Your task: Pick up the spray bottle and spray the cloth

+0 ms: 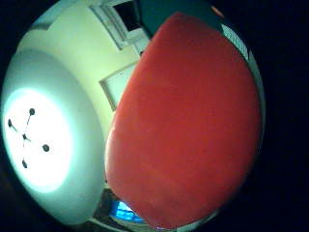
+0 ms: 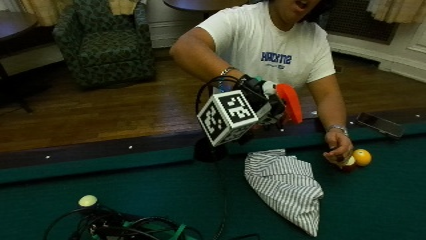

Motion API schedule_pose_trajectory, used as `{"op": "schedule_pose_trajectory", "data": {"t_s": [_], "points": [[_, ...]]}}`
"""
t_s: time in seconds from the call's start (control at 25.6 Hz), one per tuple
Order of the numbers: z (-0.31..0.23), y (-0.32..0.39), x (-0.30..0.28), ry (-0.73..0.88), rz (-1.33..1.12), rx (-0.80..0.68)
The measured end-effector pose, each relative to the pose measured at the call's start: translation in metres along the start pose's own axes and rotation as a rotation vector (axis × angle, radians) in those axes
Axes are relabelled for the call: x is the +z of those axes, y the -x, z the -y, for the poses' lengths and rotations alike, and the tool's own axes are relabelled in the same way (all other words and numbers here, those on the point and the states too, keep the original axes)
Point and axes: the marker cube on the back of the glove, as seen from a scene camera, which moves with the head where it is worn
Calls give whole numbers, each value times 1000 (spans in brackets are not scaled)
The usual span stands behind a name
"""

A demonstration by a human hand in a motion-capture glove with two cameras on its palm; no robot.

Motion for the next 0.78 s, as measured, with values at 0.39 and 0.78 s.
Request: {"op": "schedule_pose_trajectory", "data": {"t_s": [0.39,0.78], "points": [[34,-73,46,199,-91,355],[48,-131,76,315,-172,559]]}}
